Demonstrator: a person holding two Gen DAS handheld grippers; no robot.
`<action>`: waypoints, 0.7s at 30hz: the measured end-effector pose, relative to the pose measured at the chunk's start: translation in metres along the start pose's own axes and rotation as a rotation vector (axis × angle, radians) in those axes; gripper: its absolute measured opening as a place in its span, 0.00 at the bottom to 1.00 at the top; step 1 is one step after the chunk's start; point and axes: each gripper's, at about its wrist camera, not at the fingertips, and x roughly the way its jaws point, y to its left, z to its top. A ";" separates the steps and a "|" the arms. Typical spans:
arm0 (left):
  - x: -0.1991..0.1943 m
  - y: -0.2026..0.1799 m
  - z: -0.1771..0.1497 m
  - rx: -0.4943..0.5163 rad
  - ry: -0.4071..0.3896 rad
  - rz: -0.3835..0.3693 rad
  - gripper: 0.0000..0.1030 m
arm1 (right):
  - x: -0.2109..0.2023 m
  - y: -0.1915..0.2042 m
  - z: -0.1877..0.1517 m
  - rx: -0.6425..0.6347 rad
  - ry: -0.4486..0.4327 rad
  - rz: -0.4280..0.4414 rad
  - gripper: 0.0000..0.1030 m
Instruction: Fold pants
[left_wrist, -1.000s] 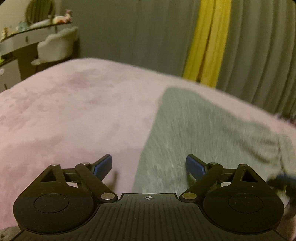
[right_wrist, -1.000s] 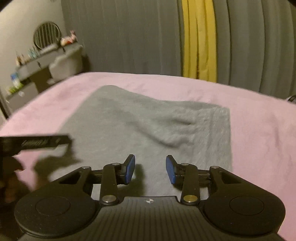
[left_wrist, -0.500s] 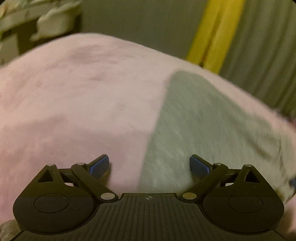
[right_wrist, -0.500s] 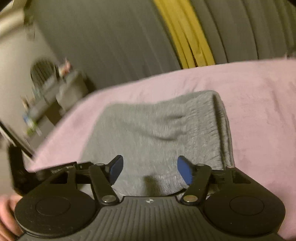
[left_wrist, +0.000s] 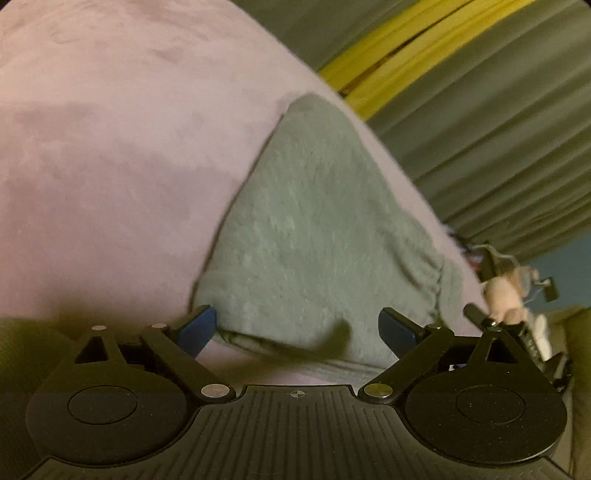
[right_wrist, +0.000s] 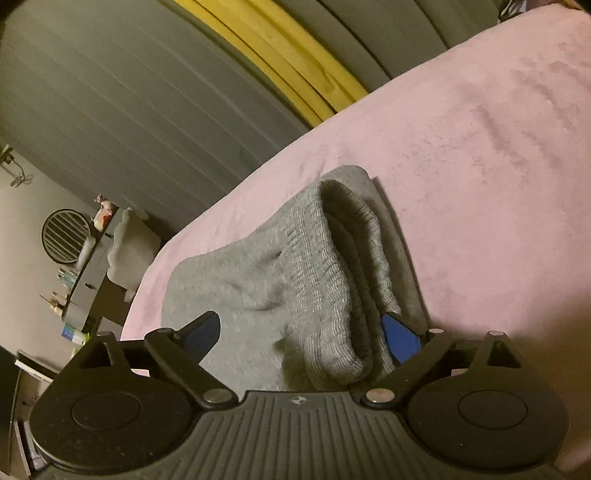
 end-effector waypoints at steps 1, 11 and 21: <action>0.001 -0.002 -0.002 -0.012 0.001 -0.003 0.95 | 0.002 0.002 -0.001 -0.009 0.000 -0.005 0.93; 0.014 0.005 -0.017 -0.187 -0.005 -0.143 0.95 | 0.003 0.004 -0.004 -0.020 -0.009 -0.014 0.94; 0.016 -0.004 -0.017 -0.136 0.020 -0.168 0.94 | 0.004 0.009 -0.008 -0.052 -0.013 -0.039 0.94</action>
